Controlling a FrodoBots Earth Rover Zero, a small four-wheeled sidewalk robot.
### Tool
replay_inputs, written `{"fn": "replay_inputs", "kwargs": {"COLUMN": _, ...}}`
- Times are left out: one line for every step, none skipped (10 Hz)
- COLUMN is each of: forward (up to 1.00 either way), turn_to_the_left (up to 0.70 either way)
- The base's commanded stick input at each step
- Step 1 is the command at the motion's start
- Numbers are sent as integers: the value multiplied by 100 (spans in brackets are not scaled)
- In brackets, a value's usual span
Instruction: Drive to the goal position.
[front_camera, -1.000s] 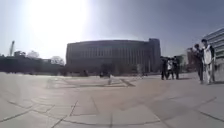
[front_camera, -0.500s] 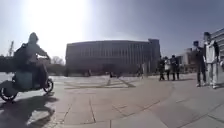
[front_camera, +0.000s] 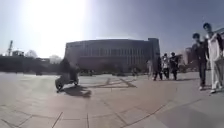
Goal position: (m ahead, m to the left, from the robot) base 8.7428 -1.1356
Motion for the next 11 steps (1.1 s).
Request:
{"fn": "replay_inputs", "kwargs": {"forward": 0, "turn_to_the_left": 0}}
{"fn": "replay_inputs", "kwargs": {"forward": 0, "turn_to_the_left": 0}}
{"fn": "replay_inputs", "kwargs": {"forward": 0, "turn_to_the_left": 0}}
{"fn": "replay_inputs", "kwargs": {"forward": 0, "turn_to_the_left": 0}}
{"fn": "replay_inputs", "kwargs": {"forward": 0, "turn_to_the_left": 0}}
{"fn": "replay_inputs", "kwargs": {"forward": 0, "turn_to_the_left": 0}}
{"fn": "replay_inputs", "kwargs": {"forward": 0, "turn_to_the_left": 0}}
{"fn": "replay_inputs", "kwargs": {"forward": 0, "turn_to_the_left": 0}}
{"fn": "replay_inputs", "kwargs": {"forward": 0, "turn_to_the_left": 0}}
{"fn": "replay_inputs", "kwargs": {"forward": 0, "turn_to_the_left": 2}}
{"fn": "replay_inputs", "kwargs": {"forward": 4, "turn_to_the_left": 3}}
